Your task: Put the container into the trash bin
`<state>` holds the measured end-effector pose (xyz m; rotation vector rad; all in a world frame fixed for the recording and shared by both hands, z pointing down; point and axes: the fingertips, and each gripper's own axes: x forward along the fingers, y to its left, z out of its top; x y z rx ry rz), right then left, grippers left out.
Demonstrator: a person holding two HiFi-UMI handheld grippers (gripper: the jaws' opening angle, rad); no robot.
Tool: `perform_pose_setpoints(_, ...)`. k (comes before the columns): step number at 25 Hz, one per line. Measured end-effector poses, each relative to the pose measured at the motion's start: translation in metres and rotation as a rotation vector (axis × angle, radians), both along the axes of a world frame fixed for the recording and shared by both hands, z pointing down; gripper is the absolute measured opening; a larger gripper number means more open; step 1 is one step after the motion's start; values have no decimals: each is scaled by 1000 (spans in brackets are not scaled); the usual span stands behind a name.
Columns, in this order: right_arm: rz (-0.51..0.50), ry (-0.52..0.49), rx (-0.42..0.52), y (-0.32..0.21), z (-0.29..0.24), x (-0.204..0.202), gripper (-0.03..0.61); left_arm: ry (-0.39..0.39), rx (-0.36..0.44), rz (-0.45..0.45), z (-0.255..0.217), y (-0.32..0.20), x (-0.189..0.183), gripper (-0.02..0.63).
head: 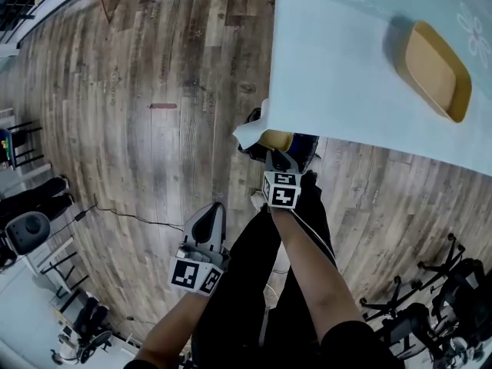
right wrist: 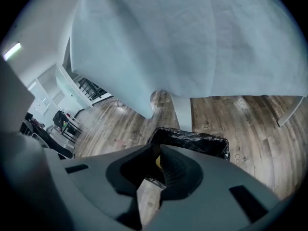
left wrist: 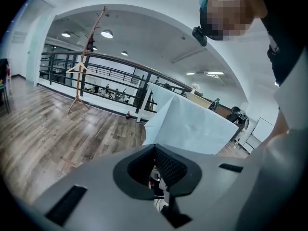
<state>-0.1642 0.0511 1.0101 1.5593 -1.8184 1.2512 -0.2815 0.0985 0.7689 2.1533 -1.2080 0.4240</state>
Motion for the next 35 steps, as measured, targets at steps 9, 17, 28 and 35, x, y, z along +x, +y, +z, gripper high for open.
perform_pose_setpoints(9, -8, -38, 85, 10, -73, 22, 48, 11, 9, 62, -23, -4, 44, 11)
perform_pose_setpoints(17, 50, -135, 216, 41, -236, 65, 43, 74, 69, 114, -109, 8, 95, 11)
perform_pose_setpoints(28, -42, -10, 404, 111, -465, 104, 41, 143, 135, 249, -250, 56, 107, 11)
perform_pose_setpoints(35, 78, 112, 462, 112, -523, 176, 41, 198, 207, 197, -290, 33, 113, 11)
